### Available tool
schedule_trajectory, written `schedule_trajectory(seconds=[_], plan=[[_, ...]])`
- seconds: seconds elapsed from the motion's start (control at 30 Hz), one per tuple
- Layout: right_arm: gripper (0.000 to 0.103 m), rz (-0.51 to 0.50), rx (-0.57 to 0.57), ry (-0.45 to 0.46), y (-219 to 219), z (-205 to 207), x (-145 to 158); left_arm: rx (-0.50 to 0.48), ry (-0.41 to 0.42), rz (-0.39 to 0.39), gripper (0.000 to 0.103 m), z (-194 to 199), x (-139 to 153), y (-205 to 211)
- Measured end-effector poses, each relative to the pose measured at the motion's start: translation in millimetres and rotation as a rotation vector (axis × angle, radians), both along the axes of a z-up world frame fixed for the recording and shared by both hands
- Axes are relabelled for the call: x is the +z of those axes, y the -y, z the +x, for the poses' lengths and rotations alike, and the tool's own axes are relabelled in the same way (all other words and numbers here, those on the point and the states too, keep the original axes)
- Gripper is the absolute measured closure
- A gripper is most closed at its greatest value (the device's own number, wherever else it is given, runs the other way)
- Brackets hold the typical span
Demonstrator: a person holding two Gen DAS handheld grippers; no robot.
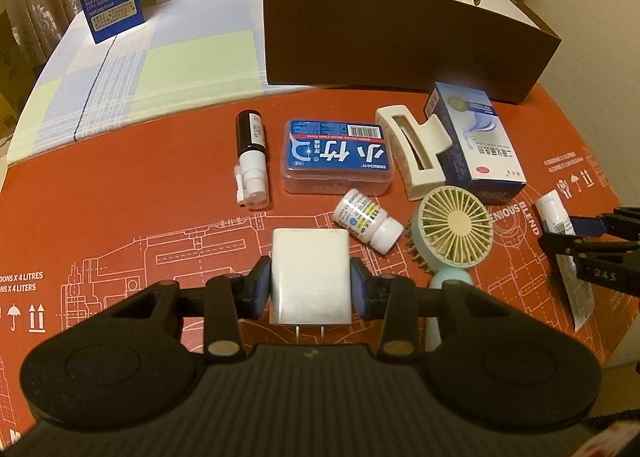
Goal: Organize rigid objects
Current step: 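Lift the charger and lotion tube and carry them toward the cardboard box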
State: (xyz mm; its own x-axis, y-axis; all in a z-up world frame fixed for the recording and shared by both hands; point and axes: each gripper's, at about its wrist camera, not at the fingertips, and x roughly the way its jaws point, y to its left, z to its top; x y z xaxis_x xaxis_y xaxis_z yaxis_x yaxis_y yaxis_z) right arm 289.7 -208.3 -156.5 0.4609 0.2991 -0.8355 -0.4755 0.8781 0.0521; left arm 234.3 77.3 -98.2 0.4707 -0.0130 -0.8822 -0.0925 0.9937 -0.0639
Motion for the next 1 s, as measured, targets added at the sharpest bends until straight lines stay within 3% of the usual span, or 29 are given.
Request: schedule_trajectory(seconds=[0.43,1.0], plan=[[0.073,0.007,-0.008,-0.012,1.9,3.6,4.9,0.002,0.011,0.002,0.067,2.2,6.4,2.5],[0.073,0.144,0.000,0.065,-0.5,14.5,65.1,-0.045,0.100,0.004,0.067,28.6,42.7,17.1]])
